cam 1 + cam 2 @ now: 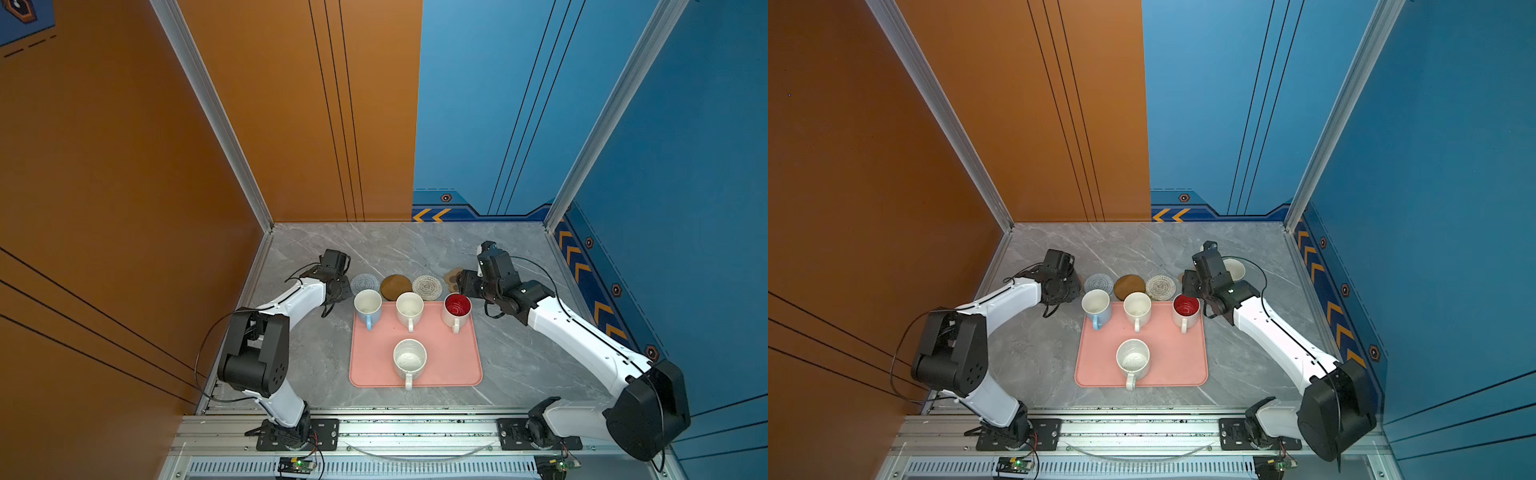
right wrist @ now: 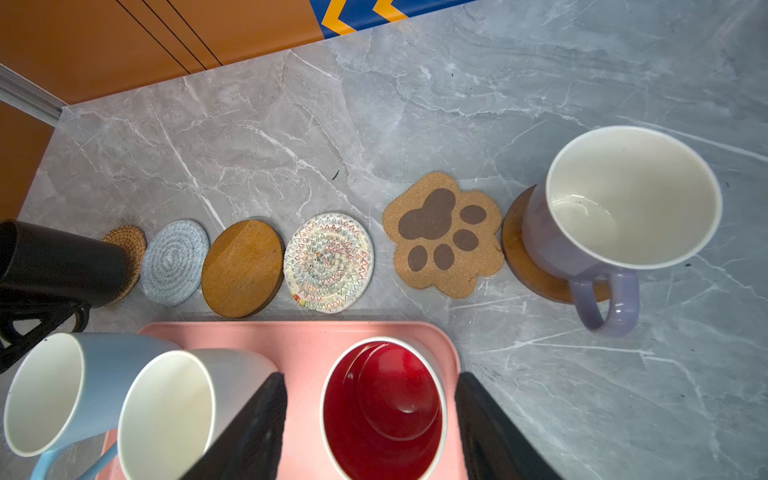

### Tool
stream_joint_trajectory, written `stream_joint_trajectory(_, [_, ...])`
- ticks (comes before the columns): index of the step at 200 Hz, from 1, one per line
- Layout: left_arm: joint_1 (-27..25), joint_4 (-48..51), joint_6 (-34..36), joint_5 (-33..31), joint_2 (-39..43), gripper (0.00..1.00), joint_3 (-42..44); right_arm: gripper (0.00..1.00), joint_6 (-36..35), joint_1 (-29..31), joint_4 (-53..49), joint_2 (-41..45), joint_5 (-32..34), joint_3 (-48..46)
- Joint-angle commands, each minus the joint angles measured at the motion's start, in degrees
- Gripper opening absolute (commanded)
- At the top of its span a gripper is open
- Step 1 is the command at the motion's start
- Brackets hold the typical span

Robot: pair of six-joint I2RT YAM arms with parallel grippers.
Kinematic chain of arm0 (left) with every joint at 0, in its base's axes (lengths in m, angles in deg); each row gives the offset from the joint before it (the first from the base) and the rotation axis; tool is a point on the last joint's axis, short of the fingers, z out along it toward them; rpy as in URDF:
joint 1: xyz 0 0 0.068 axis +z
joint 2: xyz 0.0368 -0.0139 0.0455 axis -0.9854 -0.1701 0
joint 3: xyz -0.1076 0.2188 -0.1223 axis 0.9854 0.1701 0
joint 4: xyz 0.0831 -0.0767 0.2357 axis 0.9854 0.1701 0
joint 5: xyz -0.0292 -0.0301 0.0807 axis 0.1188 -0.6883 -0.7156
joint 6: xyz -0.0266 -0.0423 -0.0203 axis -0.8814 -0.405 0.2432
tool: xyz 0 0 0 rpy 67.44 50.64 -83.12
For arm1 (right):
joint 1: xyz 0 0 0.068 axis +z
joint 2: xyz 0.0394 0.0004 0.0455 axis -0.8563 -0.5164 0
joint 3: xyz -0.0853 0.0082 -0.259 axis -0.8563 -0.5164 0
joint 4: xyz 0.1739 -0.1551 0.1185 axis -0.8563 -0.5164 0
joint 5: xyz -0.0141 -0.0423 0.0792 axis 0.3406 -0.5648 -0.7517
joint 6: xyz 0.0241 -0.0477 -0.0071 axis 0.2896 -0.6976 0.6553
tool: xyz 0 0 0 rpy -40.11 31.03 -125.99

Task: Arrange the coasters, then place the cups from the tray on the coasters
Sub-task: 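Lower the black mug onto the woven coaster with the left gripper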

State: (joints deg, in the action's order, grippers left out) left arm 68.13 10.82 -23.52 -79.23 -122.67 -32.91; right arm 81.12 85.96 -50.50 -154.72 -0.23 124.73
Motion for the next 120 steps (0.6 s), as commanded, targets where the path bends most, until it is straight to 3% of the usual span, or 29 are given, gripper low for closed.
stream_joint_trajectory(1, [1.04, -4.07, 1.43, 0.04, -0.28, 0.00, -3.00, 0.63, -0.76, -0.10, -1.12, -0.82, 0.42, 2.15])
stream_joint_trajectory(120, [1.80, -4.07, 1.68, 0.35, -2.70, 0.00, -4.17, 0.63, -0.94, 0.11, -1.73, -2.08, 0.15, 2.94])
